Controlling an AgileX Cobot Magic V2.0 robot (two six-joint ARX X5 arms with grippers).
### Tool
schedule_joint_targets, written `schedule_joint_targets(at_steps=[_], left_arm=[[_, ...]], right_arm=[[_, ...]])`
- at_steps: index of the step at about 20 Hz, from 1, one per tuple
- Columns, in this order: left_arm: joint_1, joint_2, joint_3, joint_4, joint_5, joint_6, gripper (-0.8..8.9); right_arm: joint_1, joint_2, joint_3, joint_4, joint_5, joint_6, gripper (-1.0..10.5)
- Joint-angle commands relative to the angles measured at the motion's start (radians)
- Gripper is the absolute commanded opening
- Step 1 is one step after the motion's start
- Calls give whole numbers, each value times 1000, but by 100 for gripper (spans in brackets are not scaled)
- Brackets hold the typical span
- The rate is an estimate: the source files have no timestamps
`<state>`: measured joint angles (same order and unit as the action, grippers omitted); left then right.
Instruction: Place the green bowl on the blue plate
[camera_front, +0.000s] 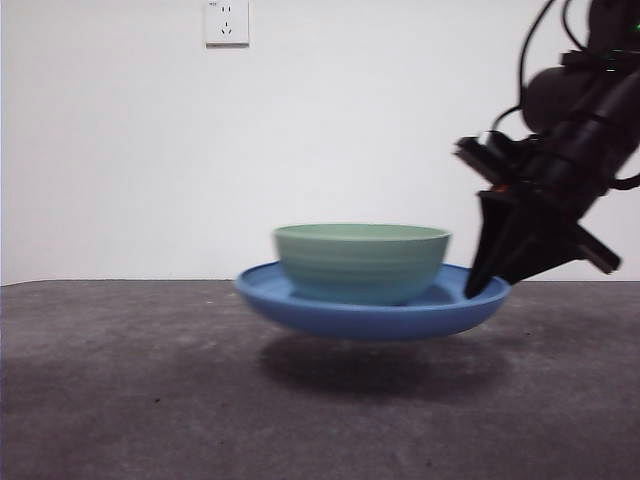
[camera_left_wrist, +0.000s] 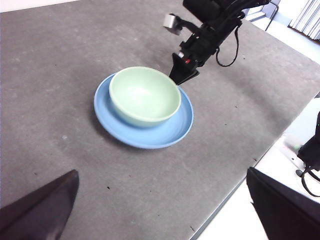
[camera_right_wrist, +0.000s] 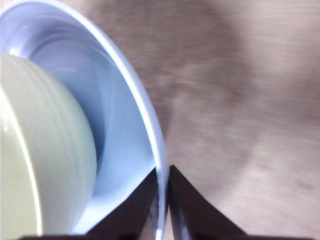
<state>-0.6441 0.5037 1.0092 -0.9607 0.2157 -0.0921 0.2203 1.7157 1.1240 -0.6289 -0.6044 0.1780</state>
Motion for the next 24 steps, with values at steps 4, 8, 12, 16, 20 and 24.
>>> schedule_joint_targets(at_steps=[4, 8, 12, 16, 20, 24], left_arm=[[-5, 6, 6, 11, 6, -3, 531], [-5, 6, 6, 11, 6, -7, 531], [-5, 6, 6, 11, 6, -7, 531], [-5, 6, 6, 11, 6, -7, 531], [-5, 6, 6, 9, 6, -7, 531], [-5, 6, 6, 8, 6, -6, 531]], right_arm=[[145, 37, 21, 109, 10, 134, 8], [185, 63, 21, 121, 64, 149, 8], [185, 85, 21, 125, 61, 151, 8], [183, 118, 21, 129, 51, 151, 8], [183, 148, 21, 129, 56, 151, 9], [183, 148, 21, 138, 56, 147, 92]])
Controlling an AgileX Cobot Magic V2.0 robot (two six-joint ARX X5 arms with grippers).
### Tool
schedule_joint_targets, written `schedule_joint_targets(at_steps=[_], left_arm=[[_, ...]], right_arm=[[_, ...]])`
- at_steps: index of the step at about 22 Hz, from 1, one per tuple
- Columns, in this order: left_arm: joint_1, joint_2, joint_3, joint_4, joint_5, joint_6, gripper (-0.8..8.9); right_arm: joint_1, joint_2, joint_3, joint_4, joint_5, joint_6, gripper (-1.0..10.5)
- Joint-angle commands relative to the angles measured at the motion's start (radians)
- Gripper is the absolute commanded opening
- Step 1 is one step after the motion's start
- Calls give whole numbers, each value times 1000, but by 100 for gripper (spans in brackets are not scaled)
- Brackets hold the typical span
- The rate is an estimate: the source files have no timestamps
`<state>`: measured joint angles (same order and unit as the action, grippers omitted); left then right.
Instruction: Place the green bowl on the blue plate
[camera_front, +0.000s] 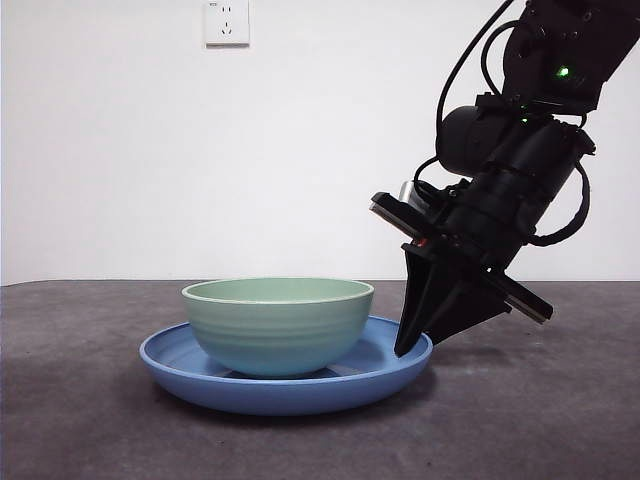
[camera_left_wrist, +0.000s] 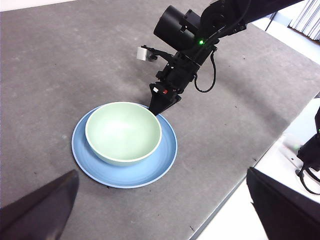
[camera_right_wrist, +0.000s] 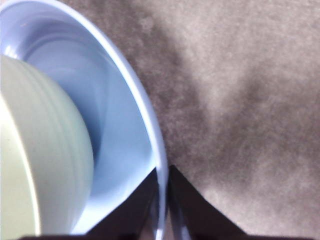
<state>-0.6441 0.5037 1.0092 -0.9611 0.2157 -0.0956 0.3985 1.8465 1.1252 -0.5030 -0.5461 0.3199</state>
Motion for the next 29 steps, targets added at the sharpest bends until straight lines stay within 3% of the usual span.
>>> schedule_joint_targets(at_steps=[1, 3, 8, 13, 16, 19, 22, 29], left_arm=[[-5, 6, 6, 8, 6, -3, 531], [-5, 6, 6, 8, 6, -3, 531], [-5, 6, 6, 6, 6, -3, 531], [-5, 6, 6, 6, 6, -3, 531], [-5, 6, 6, 5, 6, -3, 531], [-5, 6, 6, 5, 6, -3, 531], [-5, 6, 6, 7, 6, -3, 531], [-5, 6, 6, 8, 6, -3, 531]], right_arm=[[4, 16, 20, 13, -2, 5, 182], [-5, 13, 24, 11, -3, 5, 308], [-51, -106, 43, -35, -4, -53, 310], [-85, -355, 48, -192, 3, -135, 464], [-83, -550, 48, -327, 75, -193, 516], [-82, -721, 48, -406, 142, -198, 610], [-82, -843, 47, -446, 185, -208, 621], [-70, -1062, 47, -547, 177, -257, 620]])
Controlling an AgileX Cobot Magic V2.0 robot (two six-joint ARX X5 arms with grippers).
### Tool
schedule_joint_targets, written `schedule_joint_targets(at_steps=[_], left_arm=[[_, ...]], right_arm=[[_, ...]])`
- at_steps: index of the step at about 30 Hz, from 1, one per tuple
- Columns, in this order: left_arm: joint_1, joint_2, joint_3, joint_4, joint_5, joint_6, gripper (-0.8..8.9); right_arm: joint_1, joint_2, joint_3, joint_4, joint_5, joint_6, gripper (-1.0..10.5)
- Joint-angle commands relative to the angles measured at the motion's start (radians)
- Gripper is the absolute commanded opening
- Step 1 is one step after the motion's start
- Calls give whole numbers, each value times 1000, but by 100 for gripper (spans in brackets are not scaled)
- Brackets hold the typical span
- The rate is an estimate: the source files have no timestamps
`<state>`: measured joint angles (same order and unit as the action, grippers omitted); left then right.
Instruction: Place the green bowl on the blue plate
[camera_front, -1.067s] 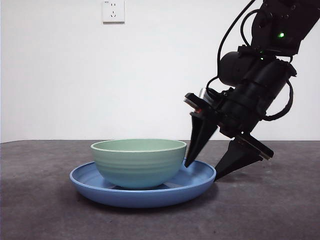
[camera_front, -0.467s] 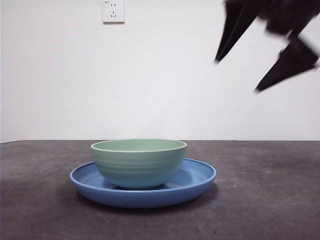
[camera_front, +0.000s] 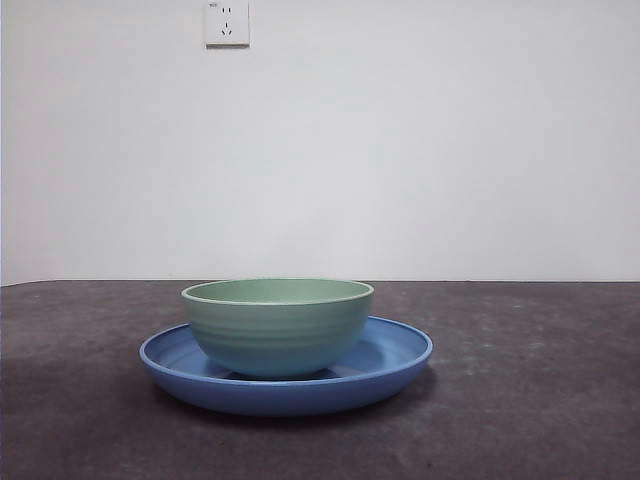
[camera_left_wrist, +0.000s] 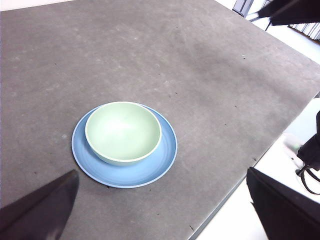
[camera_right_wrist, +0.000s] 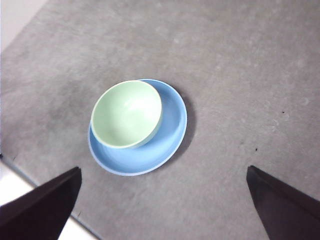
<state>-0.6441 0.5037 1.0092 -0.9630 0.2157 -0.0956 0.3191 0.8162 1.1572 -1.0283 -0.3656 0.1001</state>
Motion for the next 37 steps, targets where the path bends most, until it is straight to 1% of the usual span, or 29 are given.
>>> schedule_joint_targets(at_steps=[1, 3, 7, 14, 16, 18, 19, 20, 21, 22, 23, 25, 37], left_arm=[[-5, 6, 6, 10, 6, -3, 531], [-5, 6, 6, 10, 6, -3, 531], [-5, 6, 7, 15, 6, -3, 531], [-5, 6, 7, 14, 6, -3, 530], [-5, 6, 6, 14, 6, -3, 527], [-5, 6, 7, 15, 6, -2, 502], [-5, 6, 7, 14, 6, -2, 460], [-5, 6, 7, 13, 6, -2, 370], [-5, 6, 7, 12, 6, -2, 182], [-5, 6, 7, 13, 6, 3, -26], [-5, 6, 7, 17, 5, 1, 36], [-5, 6, 7, 16, 5, 1, 11], [-5, 4, 7, 14, 5, 1, 11]], right_arm=[[12, -56, 15, -37, -3, -47, 620], [13, -100, 15, -64, -4, -62, 620], [13, -161, 15, -105, -4, -64, 620], [13, -193, 15, -133, -4, -60, 615], [13, -192, 15, -133, -4, -60, 586], [13, -191, 15, -132, -4, -60, 514], [13, -191, 15, -133, -5, -59, 444], [13, -191, 15, -134, -10, -58, 312], [13, -191, 15, -136, -17, -59, 96], [13, -191, 15, -134, -25, -62, -16], [13, -191, 15, -131, -26, -62, 34], [13, -191, 15, -126, -27, -60, 32], [13, -191, 15, -125, -27, -60, 32]])
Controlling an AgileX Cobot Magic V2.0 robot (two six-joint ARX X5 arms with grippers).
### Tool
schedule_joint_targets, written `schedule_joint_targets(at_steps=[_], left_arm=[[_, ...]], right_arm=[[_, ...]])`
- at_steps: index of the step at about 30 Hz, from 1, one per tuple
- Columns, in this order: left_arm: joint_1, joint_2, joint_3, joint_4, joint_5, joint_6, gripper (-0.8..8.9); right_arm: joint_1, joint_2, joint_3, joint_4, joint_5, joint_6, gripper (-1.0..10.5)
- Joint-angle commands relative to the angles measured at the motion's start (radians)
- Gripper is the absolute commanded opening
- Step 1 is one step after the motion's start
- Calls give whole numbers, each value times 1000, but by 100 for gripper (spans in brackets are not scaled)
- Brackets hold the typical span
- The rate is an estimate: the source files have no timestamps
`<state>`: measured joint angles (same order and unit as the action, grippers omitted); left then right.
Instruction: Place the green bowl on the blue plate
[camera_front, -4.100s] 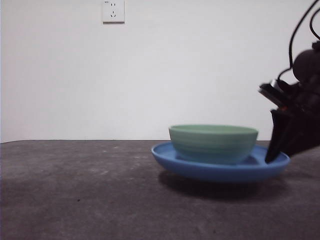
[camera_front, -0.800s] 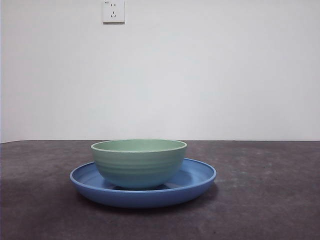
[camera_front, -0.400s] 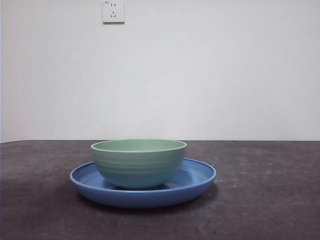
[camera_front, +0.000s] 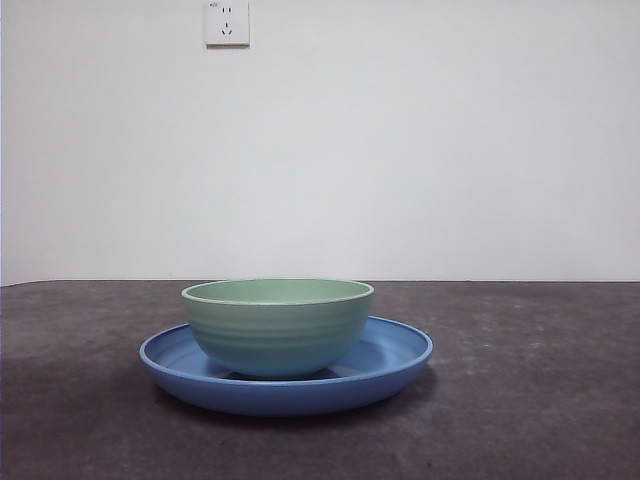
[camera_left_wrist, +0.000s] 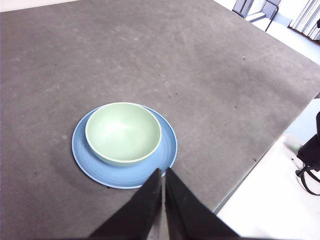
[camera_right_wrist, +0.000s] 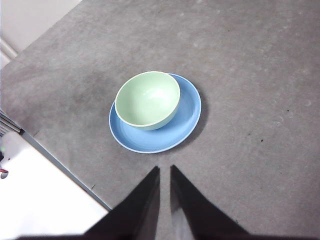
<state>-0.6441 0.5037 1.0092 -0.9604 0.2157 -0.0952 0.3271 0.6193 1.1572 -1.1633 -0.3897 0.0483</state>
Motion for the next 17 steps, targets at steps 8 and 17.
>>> schedule_joint_targets(at_steps=[8, 17], left_arm=[[-2, -1, 7, 11, 5, 0, 11], [228, -32, -18, 47, -7, 212, 11]], right_arm=[[5, 6, 15, 10, -2, -8, 32], [5, 6, 15, 10, -2, -8, 32]])
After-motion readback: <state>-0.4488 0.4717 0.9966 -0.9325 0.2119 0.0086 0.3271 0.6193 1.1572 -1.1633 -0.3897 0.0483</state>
